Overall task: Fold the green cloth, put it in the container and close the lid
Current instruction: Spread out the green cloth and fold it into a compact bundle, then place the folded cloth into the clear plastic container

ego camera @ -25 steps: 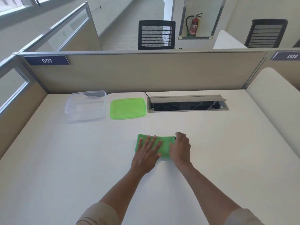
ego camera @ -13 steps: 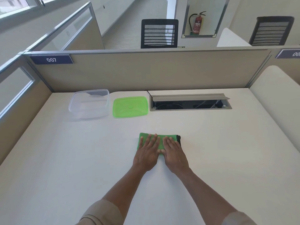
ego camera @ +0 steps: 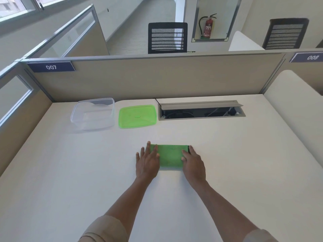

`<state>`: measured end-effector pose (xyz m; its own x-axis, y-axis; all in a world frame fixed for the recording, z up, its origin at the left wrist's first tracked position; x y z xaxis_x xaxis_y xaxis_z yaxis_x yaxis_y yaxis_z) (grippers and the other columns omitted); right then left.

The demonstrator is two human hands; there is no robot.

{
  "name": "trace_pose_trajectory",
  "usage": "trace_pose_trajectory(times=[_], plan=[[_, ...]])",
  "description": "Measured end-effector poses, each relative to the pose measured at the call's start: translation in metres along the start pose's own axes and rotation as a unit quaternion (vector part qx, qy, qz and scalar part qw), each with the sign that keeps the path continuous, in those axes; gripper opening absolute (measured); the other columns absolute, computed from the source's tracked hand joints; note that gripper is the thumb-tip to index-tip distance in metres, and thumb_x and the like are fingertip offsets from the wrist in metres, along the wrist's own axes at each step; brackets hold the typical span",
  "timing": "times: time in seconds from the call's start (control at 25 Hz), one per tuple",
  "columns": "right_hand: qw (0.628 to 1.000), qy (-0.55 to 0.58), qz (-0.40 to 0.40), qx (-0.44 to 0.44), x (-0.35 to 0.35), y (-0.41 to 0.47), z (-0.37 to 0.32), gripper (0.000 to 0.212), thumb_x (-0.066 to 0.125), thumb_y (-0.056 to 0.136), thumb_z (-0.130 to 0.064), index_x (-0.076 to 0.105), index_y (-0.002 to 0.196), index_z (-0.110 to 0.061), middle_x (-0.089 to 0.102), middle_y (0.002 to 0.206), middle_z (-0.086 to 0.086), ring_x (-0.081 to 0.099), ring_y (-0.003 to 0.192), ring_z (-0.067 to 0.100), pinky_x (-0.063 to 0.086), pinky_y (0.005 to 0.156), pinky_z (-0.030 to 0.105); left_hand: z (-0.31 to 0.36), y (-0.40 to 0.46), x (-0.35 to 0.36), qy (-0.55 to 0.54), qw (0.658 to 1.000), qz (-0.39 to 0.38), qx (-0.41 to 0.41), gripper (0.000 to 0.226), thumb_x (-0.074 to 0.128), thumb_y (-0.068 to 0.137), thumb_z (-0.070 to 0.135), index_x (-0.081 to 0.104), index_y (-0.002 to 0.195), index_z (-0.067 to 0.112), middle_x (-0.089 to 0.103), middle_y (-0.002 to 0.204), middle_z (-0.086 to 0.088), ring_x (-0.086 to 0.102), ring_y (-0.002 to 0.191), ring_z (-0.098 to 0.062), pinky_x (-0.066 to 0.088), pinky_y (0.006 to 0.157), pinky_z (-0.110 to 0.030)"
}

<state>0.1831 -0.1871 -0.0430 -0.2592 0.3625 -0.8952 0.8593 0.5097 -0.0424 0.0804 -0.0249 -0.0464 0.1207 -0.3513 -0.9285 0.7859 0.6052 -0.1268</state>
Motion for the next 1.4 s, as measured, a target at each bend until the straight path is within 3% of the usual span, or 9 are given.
trace_pose_trajectory(times=[0.2, 0.36, 0.52, 0.68, 0.76, 0.88, 1.08, 1.2, 1.4], plan=[[0.967, 0.149, -0.013, 0.205, -0.007, 0.015, -0.007, 0.041, 0.063, 0.085, -0.014, 0.045, 0.122, -0.011, 0.053, 0.119, 0.012, 0.056, 0.108, 0.036, 0.049, 0.082, 0.041, -0.005, 0.006, -0.011, -0.083, 0.984, 0.019, -0.157, 0.056, 0.047, 0.095, 0.045, 0.04, 0.14, 0.013, 0.055, 0.132, -0.011, 0.051, 0.12, -0.033, 0.041, 0.097, -0.047], [0.929, 0.216, -0.072, 0.292, -0.011, 0.029, -0.006, 0.049, 0.065, 0.08, -0.011, 0.043, 0.123, -0.007, 0.047, 0.12, 0.015, 0.057, 0.105, 0.038, 0.053, 0.08, 0.041, -0.008, 0.019, -0.015, -0.189, 0.941, -0.032, -0.279, 0.037, 0.06, 0.089, 0.045, 0.059, 0.109, 0.013, 0.062, 0.111, -0.007, 0.059, 0.105, -0.032, 0.045, 0.093, -0.042], [0.902, 0.276, -0.1, 0.316, -0.016, 0.034, -0.001, 0.056, 0.074, 0.074, -0.007, 0.044, 0.121, -0.006, 0.052, 0.109, 0.011, 0.056, 0.087, 0.027, 0.052, 0.063, 0.034, -0.019, 0.03, -0.012, -0.342, 0.894, -0.058, -0.284, 0.025, 0.074, 0.082, 0.033, 0.067, 0.09, 0.011, 0.069, 0.099, -0.012, 0.063, 0.094, -0.03, 0.05, 0.083, -0.036], [0.87, 0.341, -0.137, 0.329, -0.013, 0.035, 0.003, 0.043, 0.076, 0.07, 0.003, 0.055, 0.108, 0.0, 0.061, 0.111, 0.019, 0.064, 0.098, 0.034, 0.059, 0.077, 0.044, -0.029, 0.033, -0.019, -0.441, 0.833, -0.084, -0.324, 0.038, 0.083, 0.075, 0.021, 0.06, 0.097, 0.001, 0.067, 0.102, -0.018, 0.065, 0.093, -0.032, 0.05, 0.073, -0.033], [0.851, 0.375, -0.151, 0.336, -0.013, 0.032, 0.002, 0.03, 0.076, 0.071, 0.008, 0.058, 0.092, -0.002, 0.063, 0.111, 0.023, 0.065, 0.097, 0.036, 0.058, 0.069, 0.042, -0.031, 0.033, -0.021, -0.458, 0.822, -0.097, -0.325, 0.033, 0.082, 0.076, 0.016, 0.06, 0.095, 0.002, 0.068, 0.1, -0.017, 0.066, 0.087, -0.029, 0.053, 0.071, -0.034], [0.845, 0.391, -0.157, 0.328, -0.014, 0.031, -0.002, 0.027, 0.075, 0.071, 0.009, 0.056, 0.084, -0.006, 0.065, 0.103, 0.021, 0.066, 0.089, 0.035, 0.058, 0.069, 0.043, -0.034, 0.031, -0.024, -0.47, 0.82, -0.103, -0.31, 0.017, 0.078, 0.08, 0.012, 0.066, 0.089, 0.004, 0.071, 0.101, -0.018, 0.068, 0.086, -0.03, 0.055, 0.073, -0.036], [0.843, 0.41, -0.174, 0.301, -0.008, 0.035, -0.026, 0.034, 0.075, 0.074, 0.005, 0.054, 0.097, -0.008, 0.066, 0.103, 0.018, 0.067, 0.087, 0.031, 0.057, 0.083, 0.052, -0.058, 0.03, -0.039, -0.464, 0.833, -0.099, -0.284, 0.016, 0.074, 0.085, 0.016, 0.07, 0.094, 0.004, 0.072, 0.103, -0.018, 0.07, 0.095, -0.032, 0.058, 0.077, -0.039], [0.856, 0.409, -0.163, 0.272, -0.005, 0.038, -0.057, 0.044, 0.076, 0.074, 0.0, 0.05, 0.108, -0.01, 0.065, 0.11, 0.018, 0.066, 0.101, 0.035, 0.056, 0.086, 0.053, -0.08, 0.033, -0.057, -0.438, 0.856, -0.076, -0.262, 0.021, 0.072, 0.087, 0.019, 0.07, 0.096, 0.001, 0.071, 0.102, -0.019, 0.069, 0.096, -0.033, 0.056, 0.079, -0.039], [0.882, 0.389, -0.128, 0.233, 0.0, 0.053, -0.123, 0.052, 0.08, 0.071, -0.006, 0.051, 0.114, -0.01, 0.065, 0.111, 0.017, 0.068, 0.097, 0.033, 0.058, 0.085, 0.051, -0.121, 0.043, -0.108, -0.361, 0.906, -0.023, -0.222, 0.023, 0.067, 0.091, 0.027, 0.071, 0.097, 0.005, 0.07, 0.097, -0.014, 0.065, 0.09, -0.03, 0.05, 0.073, -0.032]])
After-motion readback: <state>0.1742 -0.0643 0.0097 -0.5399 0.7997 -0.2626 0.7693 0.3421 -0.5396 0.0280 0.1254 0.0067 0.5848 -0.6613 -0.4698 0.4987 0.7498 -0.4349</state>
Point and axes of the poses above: each hand's wrist, its own y-axis towards the middle knuckle, its own x-axis out of the palm, z = x × y, the point moved 2 cm from there along y, towards the middle knuckle
